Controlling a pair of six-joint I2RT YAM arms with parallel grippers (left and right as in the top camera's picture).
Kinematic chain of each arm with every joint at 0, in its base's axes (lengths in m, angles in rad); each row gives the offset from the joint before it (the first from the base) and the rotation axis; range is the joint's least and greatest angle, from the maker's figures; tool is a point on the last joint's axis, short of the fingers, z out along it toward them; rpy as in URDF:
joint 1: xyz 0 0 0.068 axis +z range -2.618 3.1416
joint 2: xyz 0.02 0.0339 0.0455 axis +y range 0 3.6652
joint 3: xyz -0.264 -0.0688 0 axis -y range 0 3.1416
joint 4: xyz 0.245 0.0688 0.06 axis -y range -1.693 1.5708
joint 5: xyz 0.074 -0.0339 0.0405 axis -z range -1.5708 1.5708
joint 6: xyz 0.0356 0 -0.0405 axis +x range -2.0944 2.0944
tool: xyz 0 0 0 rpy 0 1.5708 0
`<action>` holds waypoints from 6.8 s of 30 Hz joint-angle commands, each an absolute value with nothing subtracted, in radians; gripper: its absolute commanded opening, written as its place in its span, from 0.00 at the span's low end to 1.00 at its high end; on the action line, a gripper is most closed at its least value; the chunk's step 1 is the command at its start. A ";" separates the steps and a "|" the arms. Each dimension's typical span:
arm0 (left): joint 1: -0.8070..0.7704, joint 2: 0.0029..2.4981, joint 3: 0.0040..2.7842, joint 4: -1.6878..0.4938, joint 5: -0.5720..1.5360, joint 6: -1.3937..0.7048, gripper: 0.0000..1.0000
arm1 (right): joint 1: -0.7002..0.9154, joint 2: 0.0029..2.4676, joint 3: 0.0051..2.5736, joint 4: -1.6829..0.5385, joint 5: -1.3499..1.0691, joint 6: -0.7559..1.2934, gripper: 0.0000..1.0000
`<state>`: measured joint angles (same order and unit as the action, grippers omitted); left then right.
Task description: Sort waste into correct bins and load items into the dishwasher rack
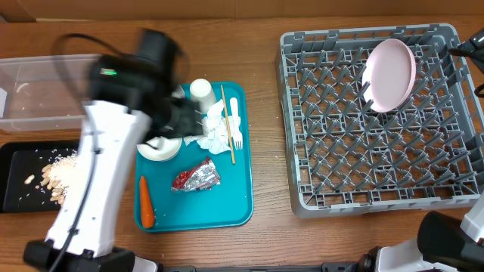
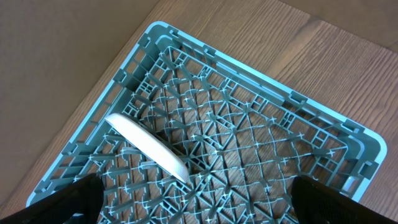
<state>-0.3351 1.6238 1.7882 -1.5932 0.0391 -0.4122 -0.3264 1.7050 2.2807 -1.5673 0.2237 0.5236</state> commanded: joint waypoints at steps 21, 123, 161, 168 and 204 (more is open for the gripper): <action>-0.498 1.636 1.192 -1.097 -0.086 -0.299 0.83 | -0.327 1.708 2.278 -1.566 0.223 0.532 1.00; 0.425 1.963 1.800 -0.742 -0.220 -0.396 0.94 | -0.327 1.708 2.278 -1.566 0.223 0.532 1.00; -0.350 2.056 1.846 -1.256 -0.009 -0.390 0.93 | -0.327 1.708 2.278 -1.566 0.223 0.532 1.00; -0.321 2.114 1.846 -1.264 -0.041 -0.358 0.96 | -0.327 1.708 2.278 -1.566 0.223 0.532 1.00; -0.366 2.121 1.629 -1.111 -0.112 -0.314 0.86 | -0.327 1.708 2.279 -1.566 0.223 0.532 1.00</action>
